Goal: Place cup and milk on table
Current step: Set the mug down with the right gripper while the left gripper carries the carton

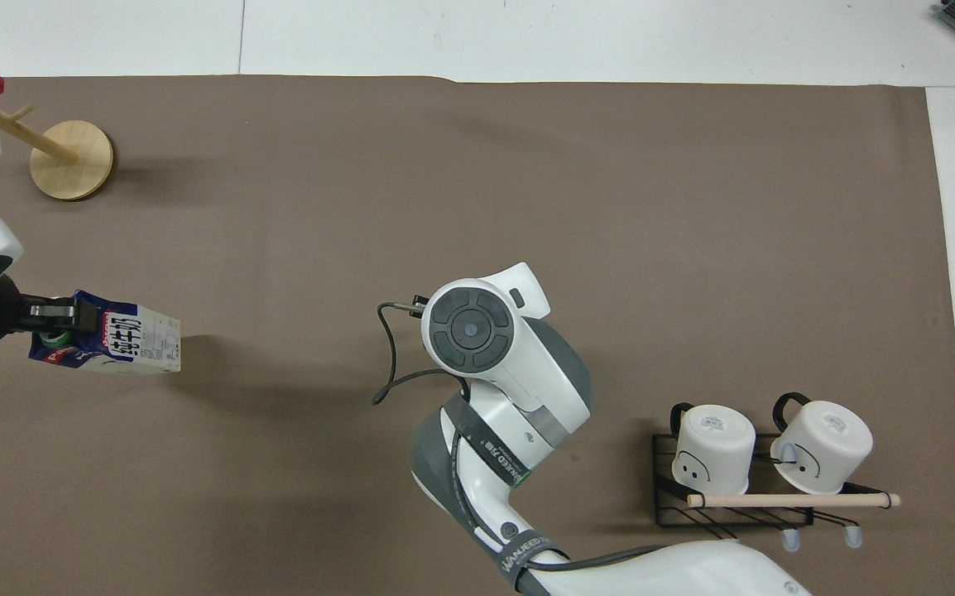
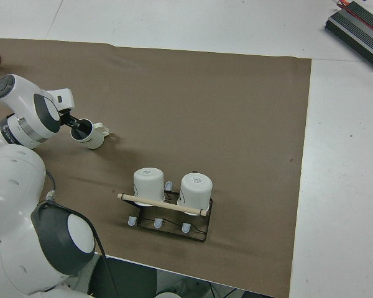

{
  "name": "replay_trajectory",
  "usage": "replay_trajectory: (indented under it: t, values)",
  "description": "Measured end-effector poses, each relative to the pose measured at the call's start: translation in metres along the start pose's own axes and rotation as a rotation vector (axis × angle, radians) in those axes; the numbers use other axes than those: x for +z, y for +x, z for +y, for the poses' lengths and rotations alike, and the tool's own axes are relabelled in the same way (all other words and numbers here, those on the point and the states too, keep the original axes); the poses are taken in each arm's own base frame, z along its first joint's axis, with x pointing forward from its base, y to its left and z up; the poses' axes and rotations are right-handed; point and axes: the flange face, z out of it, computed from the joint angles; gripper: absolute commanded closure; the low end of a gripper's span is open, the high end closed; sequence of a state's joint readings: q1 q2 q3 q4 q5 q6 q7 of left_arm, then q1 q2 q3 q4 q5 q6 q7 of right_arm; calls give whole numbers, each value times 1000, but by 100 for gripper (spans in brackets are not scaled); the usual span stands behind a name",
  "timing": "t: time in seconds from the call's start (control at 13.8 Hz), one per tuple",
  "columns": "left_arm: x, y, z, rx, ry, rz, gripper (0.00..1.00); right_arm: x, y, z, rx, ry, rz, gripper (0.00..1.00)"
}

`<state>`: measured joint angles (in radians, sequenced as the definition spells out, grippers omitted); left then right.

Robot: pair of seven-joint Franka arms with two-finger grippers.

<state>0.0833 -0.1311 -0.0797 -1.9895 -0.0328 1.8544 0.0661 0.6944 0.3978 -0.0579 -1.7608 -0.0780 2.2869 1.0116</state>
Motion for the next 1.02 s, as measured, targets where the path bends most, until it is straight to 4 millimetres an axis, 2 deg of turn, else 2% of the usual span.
replay_trajectory:
  t: [0.15,0.29,0.44,0.65,0.8,1.02]
  values:
    - [-2,2,14,-17,-17,-6,53,-17,15,10,22,13,13,0]
    - [-3,3,38,-31,-21,-9,53,-43,31,25,24,10,16,0]
    - [-2,1,81,-57,-23,-11,53,-79,49,50,14,-5,12,0]
    - [-4,-10,157,-79,-35,-1,56,-123,67,86,-15,-27,0,0]
    - [-8,-21,207,-79,-51,32,57,-143,79,110,-41,-42,-11,0]
    - [-6,-38,266,-67,-75,66,58,-160,109,155,-91,-55,-16,0]
